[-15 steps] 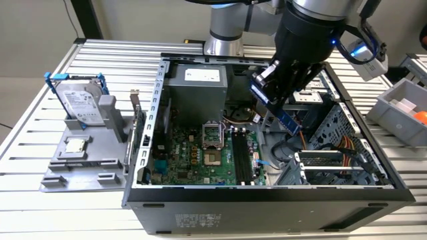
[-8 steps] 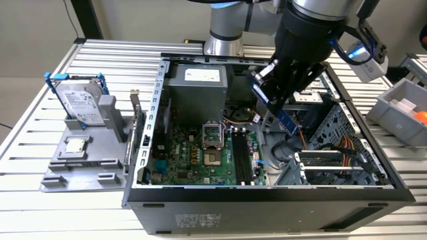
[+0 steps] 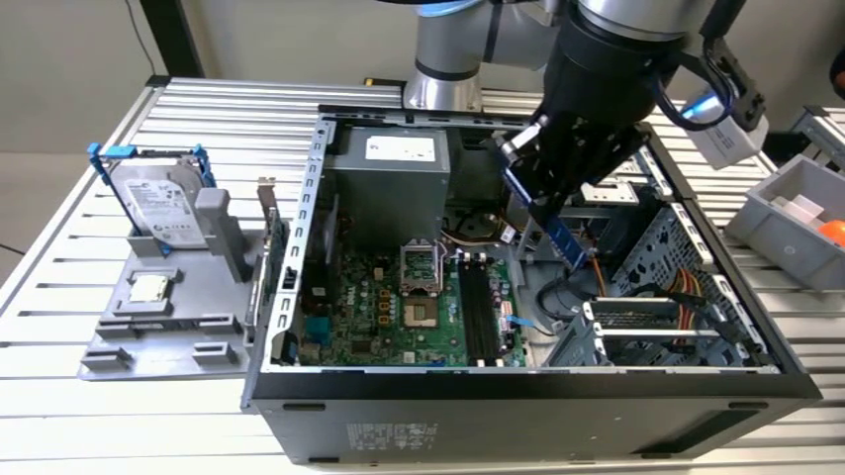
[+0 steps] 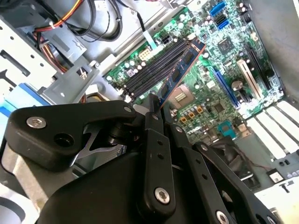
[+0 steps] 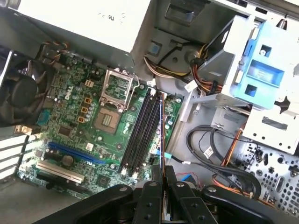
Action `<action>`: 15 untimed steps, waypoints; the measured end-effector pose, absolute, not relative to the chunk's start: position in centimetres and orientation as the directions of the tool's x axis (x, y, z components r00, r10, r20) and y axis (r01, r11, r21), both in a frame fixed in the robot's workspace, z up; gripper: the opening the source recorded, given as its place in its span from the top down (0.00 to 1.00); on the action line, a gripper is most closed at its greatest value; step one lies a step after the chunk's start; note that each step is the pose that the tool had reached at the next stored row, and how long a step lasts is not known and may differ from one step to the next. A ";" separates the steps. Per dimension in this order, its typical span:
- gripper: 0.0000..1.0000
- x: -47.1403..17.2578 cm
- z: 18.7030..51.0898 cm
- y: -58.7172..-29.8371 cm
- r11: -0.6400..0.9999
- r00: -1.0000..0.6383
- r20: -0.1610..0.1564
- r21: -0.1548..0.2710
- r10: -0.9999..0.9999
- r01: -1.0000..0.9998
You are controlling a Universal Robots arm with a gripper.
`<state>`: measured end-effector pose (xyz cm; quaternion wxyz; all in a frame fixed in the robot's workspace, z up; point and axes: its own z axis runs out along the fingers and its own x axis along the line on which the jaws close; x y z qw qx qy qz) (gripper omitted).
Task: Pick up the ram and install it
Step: 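Insert the ram into the slot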
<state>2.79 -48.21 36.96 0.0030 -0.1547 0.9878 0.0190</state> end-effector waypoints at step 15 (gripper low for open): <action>1.00 2.8 36.9 -48.2 0.986 -0.987 -0.012 0.037 -0.161 -0.162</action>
